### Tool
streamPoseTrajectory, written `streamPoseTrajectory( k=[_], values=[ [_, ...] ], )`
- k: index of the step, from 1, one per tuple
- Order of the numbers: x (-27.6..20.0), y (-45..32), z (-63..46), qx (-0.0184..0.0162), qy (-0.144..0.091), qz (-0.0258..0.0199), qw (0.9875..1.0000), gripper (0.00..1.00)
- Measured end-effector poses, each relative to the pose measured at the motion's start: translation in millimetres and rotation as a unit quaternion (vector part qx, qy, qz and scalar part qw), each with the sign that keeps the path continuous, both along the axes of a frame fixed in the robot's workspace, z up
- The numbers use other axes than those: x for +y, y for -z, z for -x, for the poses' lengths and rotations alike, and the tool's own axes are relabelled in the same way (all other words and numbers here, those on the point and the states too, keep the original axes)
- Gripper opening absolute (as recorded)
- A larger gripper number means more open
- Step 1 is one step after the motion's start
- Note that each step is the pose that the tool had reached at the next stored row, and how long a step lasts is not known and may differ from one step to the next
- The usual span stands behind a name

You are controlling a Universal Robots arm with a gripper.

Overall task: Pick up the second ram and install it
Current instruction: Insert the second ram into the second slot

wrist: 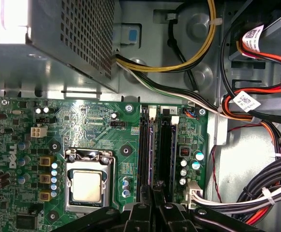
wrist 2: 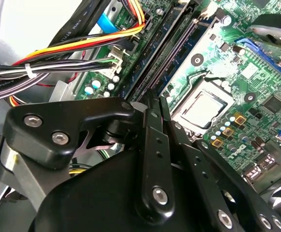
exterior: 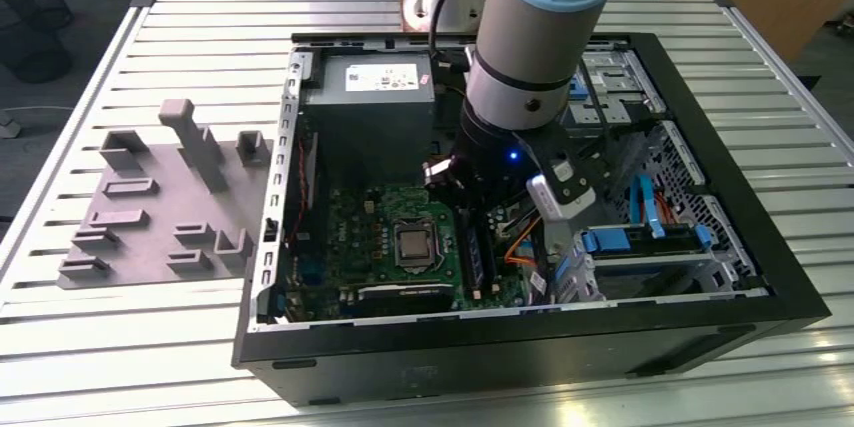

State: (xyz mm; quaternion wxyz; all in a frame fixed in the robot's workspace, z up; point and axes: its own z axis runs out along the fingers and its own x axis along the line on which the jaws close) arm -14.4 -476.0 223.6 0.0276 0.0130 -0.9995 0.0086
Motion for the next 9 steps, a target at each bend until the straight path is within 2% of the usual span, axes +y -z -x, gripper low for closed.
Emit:
streamPoseTrajectory(
  k=[9],
  values=[
    [0.0,-0.2,0.9,0.0,0.0,0.0,1.0,0.13]
  ],
)
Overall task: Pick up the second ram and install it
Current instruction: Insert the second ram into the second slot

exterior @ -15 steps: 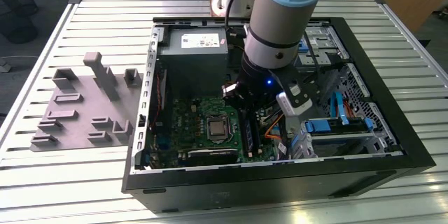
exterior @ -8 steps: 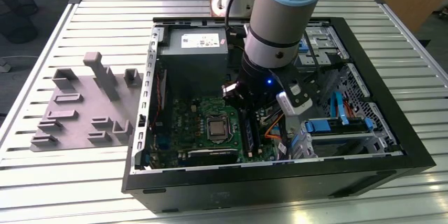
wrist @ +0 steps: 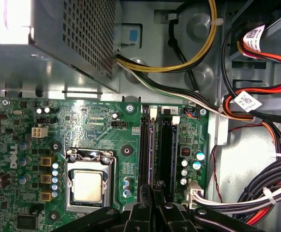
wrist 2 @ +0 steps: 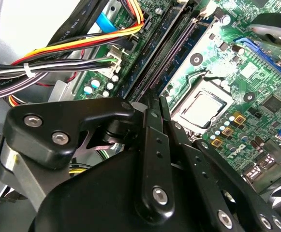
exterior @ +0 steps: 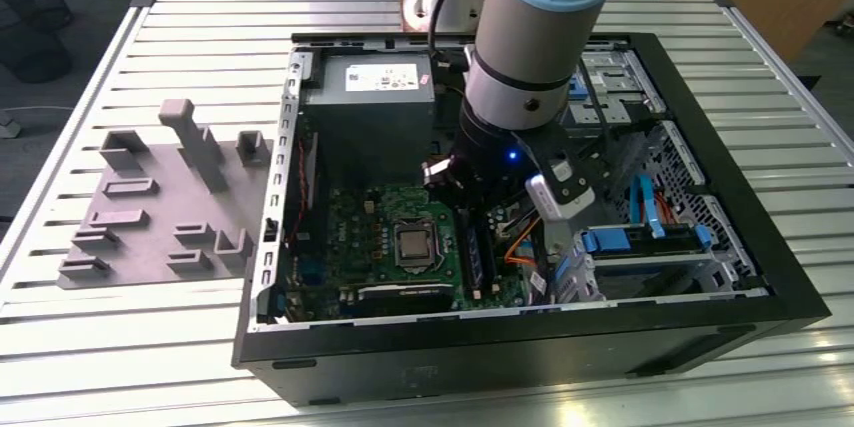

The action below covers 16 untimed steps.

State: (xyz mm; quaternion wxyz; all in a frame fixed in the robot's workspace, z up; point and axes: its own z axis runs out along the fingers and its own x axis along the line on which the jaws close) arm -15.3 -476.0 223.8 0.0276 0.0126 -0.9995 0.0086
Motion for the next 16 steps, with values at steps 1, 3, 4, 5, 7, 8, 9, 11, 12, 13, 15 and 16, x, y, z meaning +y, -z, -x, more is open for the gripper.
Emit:
streamPoseTrajectory(
  k=[1,3,4,5,7,8,9,11,12,13,15,16],
  values=[
    [0.0,-0.2,0.0,0.0,0.0,0.0001,1.0,0.13],
    [0.0,-0.4,0.0,0.0001,0.0,0.0,1.0,0.13],
    [0.0,-0.4,0.0,0.0002,0.0,0.0,1.0,0.13],
    [0.2,-0.5,0.0,0.0002,0.0,0.0,1.0,0.13],
    [0.7,-0.3,0.0,0.0002,0.001,0.0,1.0,0.13],
    [0.7,-0.2,0.0,0.0002,0.001,0.0,1.0,0.13],
    [0.7,0.1,0.0,0.0002,0.001,0.0,1.0,0.13],
    [0.7,0.6,0.0,0.0002,0.001,-0.0001,1.0,0.13],
    [0.7,0.9,0.0,0.0002,0.001,-0.0001,1.0,0.13],
    [0.7,1.1,0.0,0.0002,0.001,0.0,1.0,0.13],
    [0.7,1.5,0.1,0.0002,0.001,0.0,1.0,0.13],
    [0.7,1.7,0.2,0.0002,0.001,-0.0001,1.0,0.13]
  ],
)
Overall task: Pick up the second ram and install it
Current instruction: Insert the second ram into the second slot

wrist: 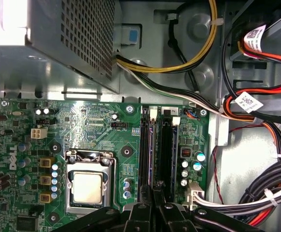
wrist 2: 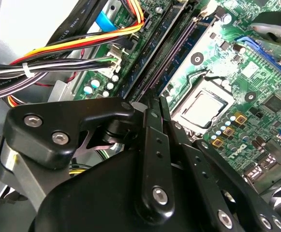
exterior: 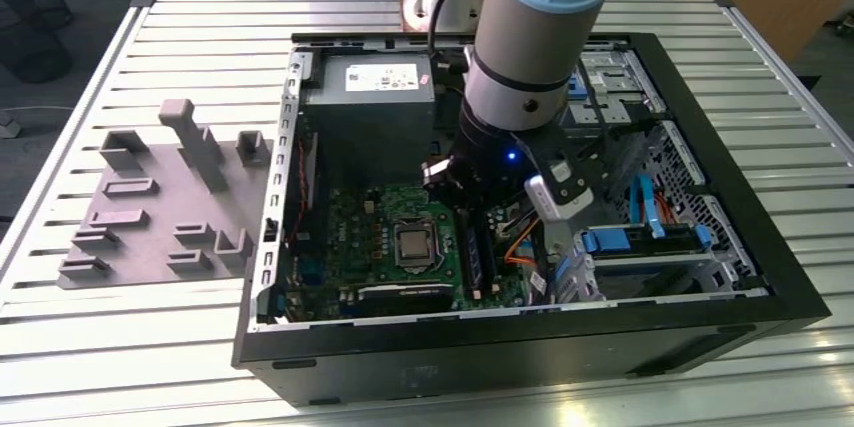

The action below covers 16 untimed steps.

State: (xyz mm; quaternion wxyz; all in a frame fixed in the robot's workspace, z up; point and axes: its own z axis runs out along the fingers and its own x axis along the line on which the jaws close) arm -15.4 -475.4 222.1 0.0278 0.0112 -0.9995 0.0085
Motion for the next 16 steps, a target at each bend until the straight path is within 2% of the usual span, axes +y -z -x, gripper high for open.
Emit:
streamPoseTrajectory(
  k=[7,16],
  values=[
    [-0.2,1.2,0.7,0.0001,0.0,0.0,1.0,0.13],
    [-0.2,1.5,0.7,0.0031,0.0,0.0,1.0,0.13]
  ],
)
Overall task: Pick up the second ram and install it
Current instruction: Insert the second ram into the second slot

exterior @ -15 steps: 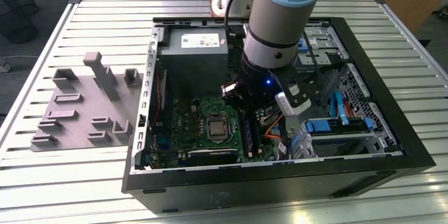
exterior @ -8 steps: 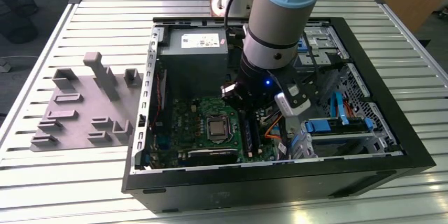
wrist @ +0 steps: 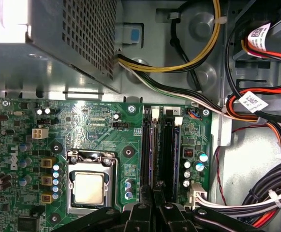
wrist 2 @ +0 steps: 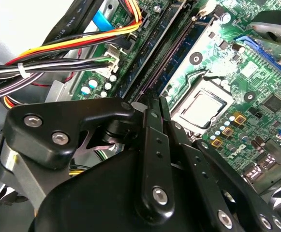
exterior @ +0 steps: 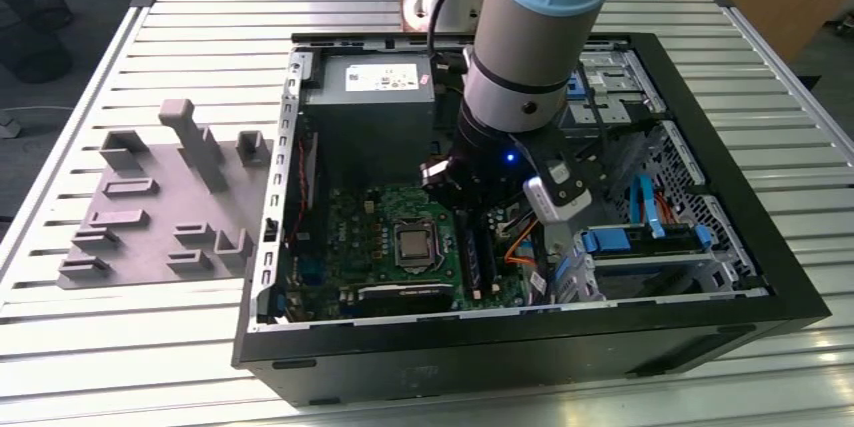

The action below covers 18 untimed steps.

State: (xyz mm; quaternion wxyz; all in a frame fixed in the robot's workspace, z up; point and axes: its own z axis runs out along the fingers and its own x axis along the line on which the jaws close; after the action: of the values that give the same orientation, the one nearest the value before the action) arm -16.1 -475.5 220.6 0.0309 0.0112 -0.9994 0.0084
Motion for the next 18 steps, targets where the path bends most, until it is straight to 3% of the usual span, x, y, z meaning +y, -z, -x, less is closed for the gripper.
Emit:
streamPoseTrajectory(
  k=[18],
  values=[
    [0.0,-1.1,-3.1,0.0004,0.002,0.0,1.0,0.13]
  ],
)
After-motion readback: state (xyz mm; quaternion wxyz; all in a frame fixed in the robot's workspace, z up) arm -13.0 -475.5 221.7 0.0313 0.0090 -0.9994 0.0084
